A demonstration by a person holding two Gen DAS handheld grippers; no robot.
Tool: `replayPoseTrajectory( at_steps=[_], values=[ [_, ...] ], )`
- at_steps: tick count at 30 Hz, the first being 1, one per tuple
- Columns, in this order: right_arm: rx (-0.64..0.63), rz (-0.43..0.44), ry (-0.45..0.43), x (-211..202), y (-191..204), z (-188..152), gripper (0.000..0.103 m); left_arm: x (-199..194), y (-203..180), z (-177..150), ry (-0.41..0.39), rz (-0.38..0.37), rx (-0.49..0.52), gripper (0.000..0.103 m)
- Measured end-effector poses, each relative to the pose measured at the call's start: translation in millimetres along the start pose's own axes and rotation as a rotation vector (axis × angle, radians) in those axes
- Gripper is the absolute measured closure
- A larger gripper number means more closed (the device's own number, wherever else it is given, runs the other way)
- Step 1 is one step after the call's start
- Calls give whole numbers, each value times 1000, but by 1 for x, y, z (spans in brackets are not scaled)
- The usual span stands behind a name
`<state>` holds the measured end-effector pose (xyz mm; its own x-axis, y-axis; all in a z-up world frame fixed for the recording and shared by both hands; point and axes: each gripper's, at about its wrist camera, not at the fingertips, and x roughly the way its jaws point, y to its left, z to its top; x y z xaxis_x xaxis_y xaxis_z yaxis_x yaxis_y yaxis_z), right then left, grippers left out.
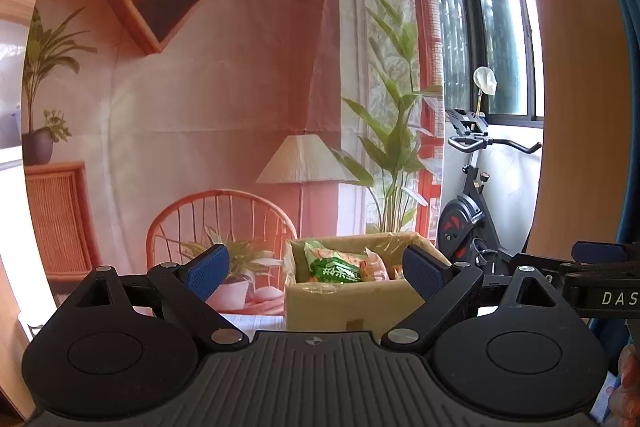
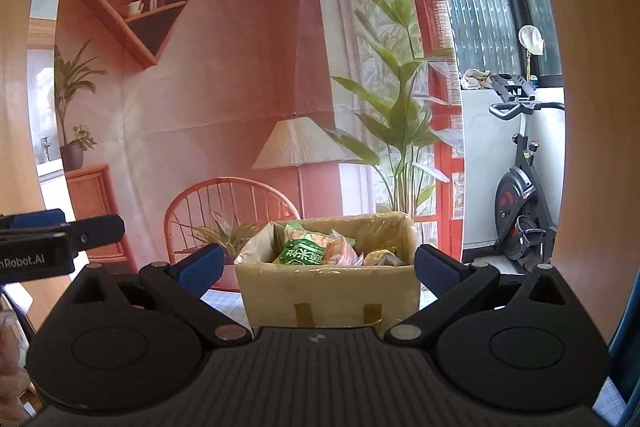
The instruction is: Organize snacks
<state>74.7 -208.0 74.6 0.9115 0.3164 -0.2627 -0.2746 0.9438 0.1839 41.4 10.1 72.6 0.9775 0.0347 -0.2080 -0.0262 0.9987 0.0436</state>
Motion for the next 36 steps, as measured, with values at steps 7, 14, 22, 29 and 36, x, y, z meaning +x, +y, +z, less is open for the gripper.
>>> replayPoseTrajectory(
  at_steps=[7,14,22,29,36],
  values=[
    [-16,-17,0,-3,2,-3,0,5,2,-2,15,6,-5,8],
    [-7,-23,9,-2,1,-5,0,5,3,-1,22,13,-16,8],
    [-5,-18,8,-5,2,-5,0,4,2,-1,22,14,-21,8],
    [-8,-21,15,-5,2,-5,0,2,-1,-2,23,13,-20,8],
    [-6,-30,14,-4,2,-7,0,4,0,-3,27,14,-21,8]
  ],
)
